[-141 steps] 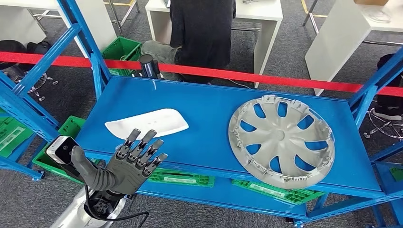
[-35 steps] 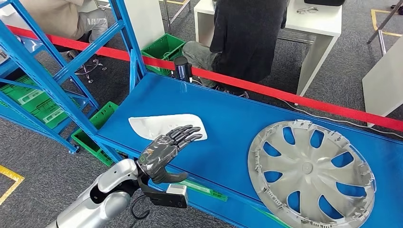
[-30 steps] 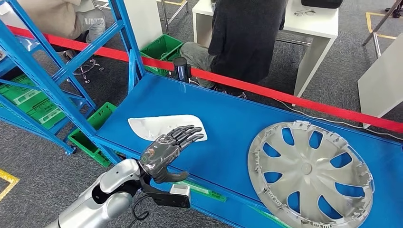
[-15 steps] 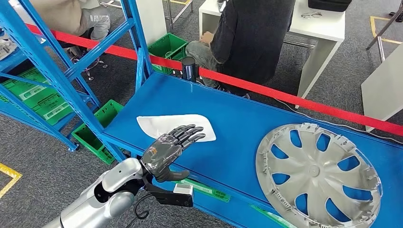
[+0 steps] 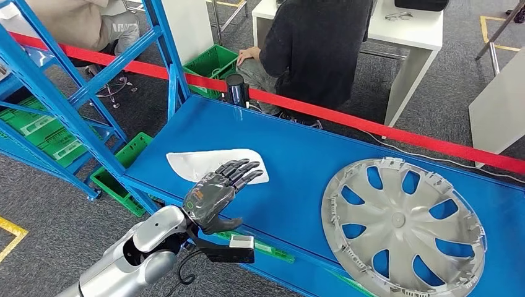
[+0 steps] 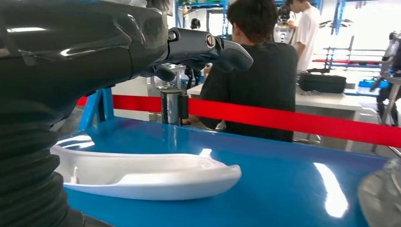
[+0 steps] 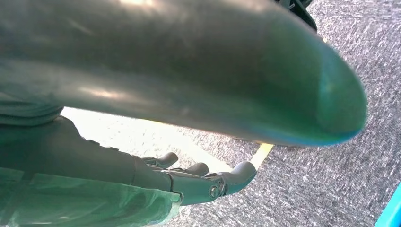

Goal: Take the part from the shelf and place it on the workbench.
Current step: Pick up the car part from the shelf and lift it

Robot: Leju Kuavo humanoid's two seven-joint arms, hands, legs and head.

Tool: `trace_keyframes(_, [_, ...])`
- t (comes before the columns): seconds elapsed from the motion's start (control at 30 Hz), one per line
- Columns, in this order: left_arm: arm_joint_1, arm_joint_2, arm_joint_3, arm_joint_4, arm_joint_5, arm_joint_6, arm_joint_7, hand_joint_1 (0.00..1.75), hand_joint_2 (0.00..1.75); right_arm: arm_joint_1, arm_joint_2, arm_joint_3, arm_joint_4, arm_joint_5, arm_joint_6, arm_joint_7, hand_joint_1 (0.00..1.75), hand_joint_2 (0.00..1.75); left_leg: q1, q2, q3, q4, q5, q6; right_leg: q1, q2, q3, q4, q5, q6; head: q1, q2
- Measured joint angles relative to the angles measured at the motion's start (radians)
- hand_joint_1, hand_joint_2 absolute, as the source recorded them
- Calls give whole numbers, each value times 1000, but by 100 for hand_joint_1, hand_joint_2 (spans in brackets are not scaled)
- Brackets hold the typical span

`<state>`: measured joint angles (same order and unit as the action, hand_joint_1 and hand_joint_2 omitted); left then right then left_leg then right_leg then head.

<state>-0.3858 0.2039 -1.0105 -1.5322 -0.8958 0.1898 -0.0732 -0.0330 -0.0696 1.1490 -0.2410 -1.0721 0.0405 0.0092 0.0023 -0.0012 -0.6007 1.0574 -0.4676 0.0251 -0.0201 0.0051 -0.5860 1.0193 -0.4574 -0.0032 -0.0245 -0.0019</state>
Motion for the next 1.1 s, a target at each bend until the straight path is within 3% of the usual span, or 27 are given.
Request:
trace_keyframes(0.03, [-1,0,0,0,-4,0,6,0,175,-1,1,0,0,0,1,2,0,0,-5,0,16,-34,6,7,0,0,-2,0,1,2,0,0])
trace_keyframes(0.1, [-1,0,1,1,-13,-1,16,0,175,-3,3,0,0,-1,3,6,0,0,-11,1,20,-51,5,13,1,-2,-5,-3,4,8,0,0])
trace_keyframes(0.17, [-1,0,3,4,-23,-9,34,0,175,-4,4,0,0,0,4,10,0,0,-6,2,32,-71,17,18,1,-3,-10,6,-2,14,0,0])
trace_keyframes(0.23, [-5,-5,5,14,-38,-38,78,0,175,-8,2,1,0,3,0,13,0,0,-1,4,44,-90,30,24,3,-4,-44,77,-37,10,2,0])
trace_keyframes(0.3, [-8,-15,6,40,-55,-64,118,0,175,-14,-1,2,0,8,-8,16,0,0,-3,5,43,-91,32,27,2,-4,-105,206,-87,5,3,0])
trace_keyframes(0.33, [-8,-20,7,57,-61,-69,126,0,175,-16,-2,2,0,10,-12,18,0,0,-4,4,42,-90,32,27,1,-4,-128,253,-100,9,4,0])
trace_keyframes(0.37, [-8,-26,7,72,-65,-70,127,0,175,-18,-4,2,0,12,-15,21,0,0,-4,3,41,-89,31,26,0,-4,-135,266,-98,16,4,0])
trace_keyframes(0.4, [-9,-32,8,86,-67,-71,127,0,175,-20,-5,2,0,13,-17,23,0,0,-4,2,41,-86,30,25,-2,-5,-123,238,-81,26,4,0])
trace_keyframes(0.47, [-13,-47,10,111,-68,-73,127,0,175,-26,-8,3,0,15,-20,27,0,0,-3,-1,38,-74,23,17,-6,-5,-57,105,-29,42,4,0])
trace_keyframes(0.53, [-19,-62,16,133,-68,-79,128,0,175,-32,-9,4,0,16,-21,31,0,0,-6,-2,31,-58,15,6,-6,-5,-13,13,-1,38,3,0])
trace_keyframes(0.63, [-31,-84,20,169,-68,-87,128,0,175,-36,-9,5,0,18,-21,33,0,0,-7,-2,23,-51,11,-3,-4,-3,-11,5,3,20,2,0])
trace_keyframes(0.7, [-43,-98,22,195,-68,-90,127,0,175,-38,-10,6,0,19,-21,33,0,0,-3,-1,9,-21,-11,-12,-10,-2,-10,3,6,10,1,0])
trace_keyframes(0.8, [-65,-115,22,238,-68,-91,125,0,175,-42,-10,8,0,25,-21,34,0,0,4,0,-74,154,-97,-29,-11,-2,-10,3,6,1,-3,0])
trace_keyframes(0.87, [-70,-123,22,264,-67,-91,123,0,175,-43,-10,8,0,27,-21,34,0,0,7,0,-116,240,-117,-32,-9,-1,-10,3,6,1,-3,0])
trace_keyframes(0.9, [-71,-127,22,274,-66,-91,122,0,175,-43,-10,8,0,27,-21,34,0,0,8,0,-111,226,-99,-29,-7,-1,-9,3,6,1,-3,0])
trace_keyframes(1.0, [-86,-141,22,297,-63,-92,119,0,175,-46,-7,8,0,29,-21,34,0,0,3,-1,-17,32,-6,-7,-2,1,-7,2,6,3,-2,0])
trace_keyframes(1.03, [-93,-147,22,305,-62,-93,119,0,175,-47,-6,8,0,30,-20,34,0,0,-1,0,6,-16,7,1,-2,1,-8,2,7,5,-2,0])
trace_keyframes(1.1, [-102,-158,21,324,-59,-97,115,0,175,-50,-3,9,0,31,-19,35,0,0,-9,0,18,-44,6,10,-3,0,-12,0,11,11,0,0])
